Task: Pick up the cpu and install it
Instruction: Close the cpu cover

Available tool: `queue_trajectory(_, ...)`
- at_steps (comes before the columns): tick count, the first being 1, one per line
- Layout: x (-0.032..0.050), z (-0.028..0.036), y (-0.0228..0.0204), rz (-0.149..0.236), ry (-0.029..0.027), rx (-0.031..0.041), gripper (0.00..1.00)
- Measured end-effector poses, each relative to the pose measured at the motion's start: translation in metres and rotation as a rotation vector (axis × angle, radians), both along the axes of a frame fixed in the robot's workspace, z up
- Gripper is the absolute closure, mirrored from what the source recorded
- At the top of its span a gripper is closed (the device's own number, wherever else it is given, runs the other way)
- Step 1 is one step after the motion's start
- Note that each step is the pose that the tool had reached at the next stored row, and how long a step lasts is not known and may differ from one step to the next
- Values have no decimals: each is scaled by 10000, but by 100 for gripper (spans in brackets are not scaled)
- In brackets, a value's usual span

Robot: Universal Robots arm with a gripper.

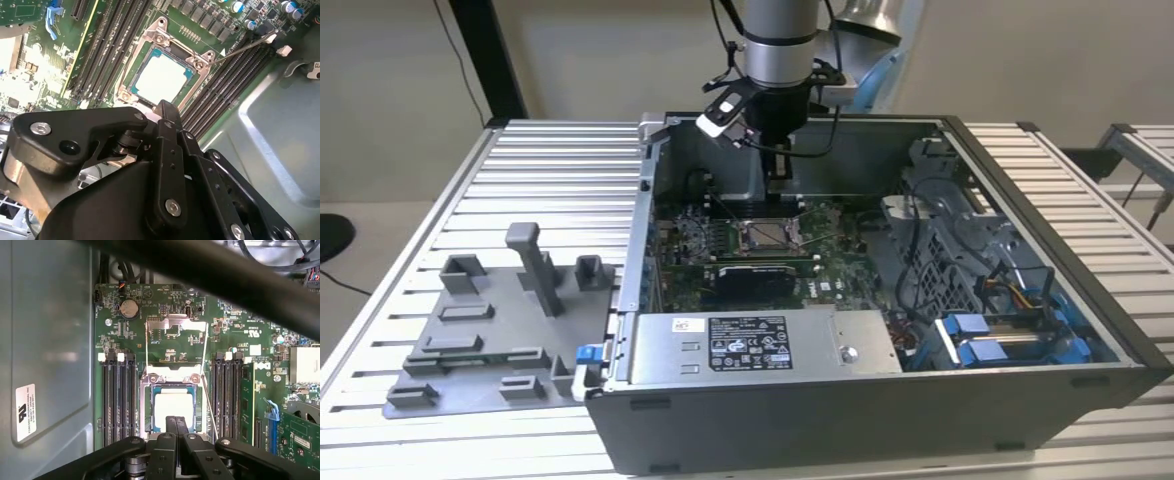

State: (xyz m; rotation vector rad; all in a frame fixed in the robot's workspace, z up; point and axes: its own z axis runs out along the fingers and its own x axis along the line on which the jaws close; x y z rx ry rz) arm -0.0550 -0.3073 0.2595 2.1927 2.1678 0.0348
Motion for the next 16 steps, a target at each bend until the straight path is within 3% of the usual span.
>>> queue_trajectory(9,1,0,0,0,1,3,100)
queue_trajectory(10,15,0,-1,1,38,4,100)
queue_trajectory(16,183,0,-11,1,374,33,100)
